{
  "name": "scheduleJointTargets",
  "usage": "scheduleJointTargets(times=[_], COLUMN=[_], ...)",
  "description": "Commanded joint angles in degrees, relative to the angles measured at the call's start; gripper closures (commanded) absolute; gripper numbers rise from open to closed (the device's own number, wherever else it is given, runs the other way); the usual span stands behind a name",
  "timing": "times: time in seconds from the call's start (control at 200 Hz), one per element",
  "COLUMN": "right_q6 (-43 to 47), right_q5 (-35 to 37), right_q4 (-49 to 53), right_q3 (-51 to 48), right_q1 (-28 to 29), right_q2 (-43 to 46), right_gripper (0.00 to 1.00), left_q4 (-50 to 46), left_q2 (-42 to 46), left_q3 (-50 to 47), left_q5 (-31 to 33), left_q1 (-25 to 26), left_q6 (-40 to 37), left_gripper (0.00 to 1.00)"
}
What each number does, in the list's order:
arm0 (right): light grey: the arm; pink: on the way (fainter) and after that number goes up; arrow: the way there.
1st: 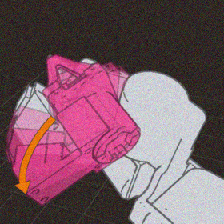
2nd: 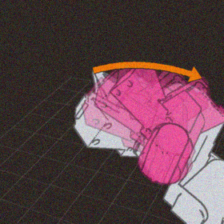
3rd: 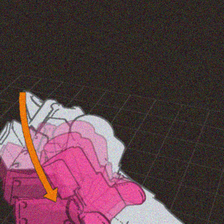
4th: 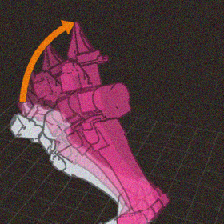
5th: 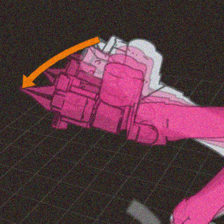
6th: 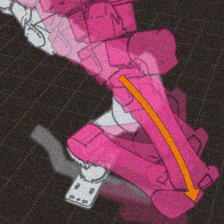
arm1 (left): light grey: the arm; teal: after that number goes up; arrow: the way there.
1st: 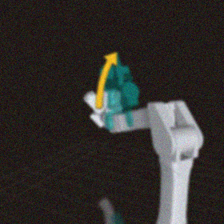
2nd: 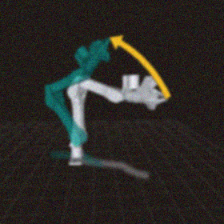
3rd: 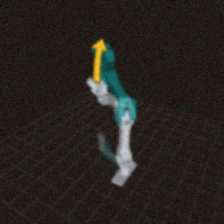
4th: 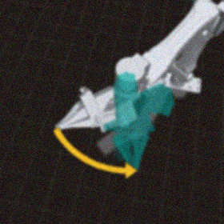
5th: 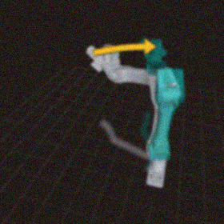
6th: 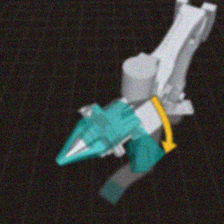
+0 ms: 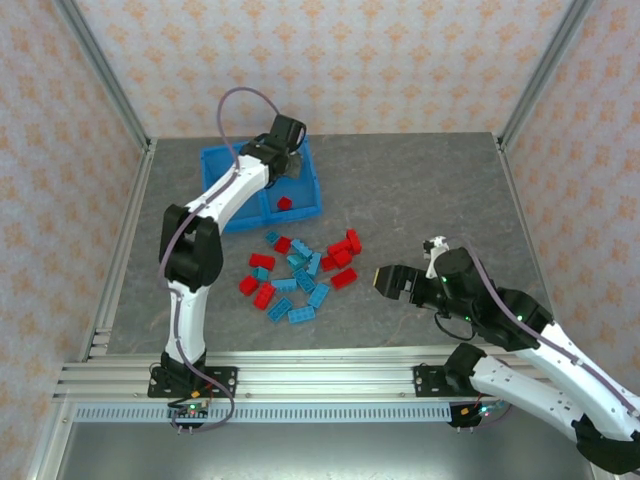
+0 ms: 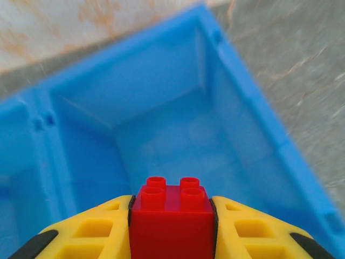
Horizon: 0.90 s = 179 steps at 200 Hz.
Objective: Sort the legos into containers by color
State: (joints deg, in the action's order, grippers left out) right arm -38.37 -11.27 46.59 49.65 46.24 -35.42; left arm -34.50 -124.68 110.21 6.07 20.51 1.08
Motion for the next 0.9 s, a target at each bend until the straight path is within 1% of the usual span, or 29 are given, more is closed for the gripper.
scheduleJointTargets(times=[0.0,0.035,0.09,0.12,0.26,0.405,0.42,0.465,0.561,0.641,0.776,0.866,0.891], right_q6=[-0.42,-0.39,-0.50,-0.49,-0.74,0.09,0.32,1.17,2.86,4.01,2.80,1.26,0.99], right_q5=[1.64,1.53,1.51,1.55,1.24,1.36,1.48,1.77,1.17,-0.98,-3.14,-3.53,-3.58], right_q4=[1.65,1.95,2.28,2.43,2.39,1.05,0.96,0.62,-0.26,-2.54,-8.18,-12.63,-13.89], right_q3=[2.12,2.28,2.63,2.65,2.32,1.42,1.34,1.33,1.33,1.03,0.38,0.03,0.01], right_q1=[0.34,0.34,0.34,0.34,0.34,0.34,0.34,0.34,0.34,0.42,1.16,2.36,2.74], right_q2=[0.42,0.44,0.44,0.44,0.50,0.23,0.12,-0.53,-3.42,-7.53,-16.69,-23.20,-25.13], right_gripper=[0.01,0.01,0.01,0.01,0.01,0.01,0.01,0.01,0.01,0.01,0.00,0.02,0.03], left_q4=[-1.21,0.00,0.88,0.90,0.88,1.17,1.35,2.19,2.75,0.60,-3.83,-5.54,-6.14], left_q2=[-0.16,0.17,0.95,1.36,5.94,14.81,17.78,23.14,35.61,46.96,67.64,81.76,85.26], left_q3=[0.89,-0.27,-1.28,-1.40,-2.92,-8.35,-9.47,-13.06,-21.41,-28.46,-42.25,-52.23,-54.27], left_q5=[0.63,0.18,-0.25,-0.51,-1.04,-4.67,-5.19,-7.09,-14.17,-20.06,-25.94,-32.81,-34.35], left_q1=[0.05,0.05,0.01,0.05,0.02,0.38,0.48,0.94,2.87,6.37,14.00,15.17,15.26], left_q6=[1.24,1.76,2.34,2.43,2.04,1.73,1.66,1.15,-2.02,-8.76,-21.92,-27.37,-28.57], left_gripper=[0.63,0.58,0.44,0.40,0.34,0.35,0.35,0.35,0.33,0.25,0.14,0.01,0.00])
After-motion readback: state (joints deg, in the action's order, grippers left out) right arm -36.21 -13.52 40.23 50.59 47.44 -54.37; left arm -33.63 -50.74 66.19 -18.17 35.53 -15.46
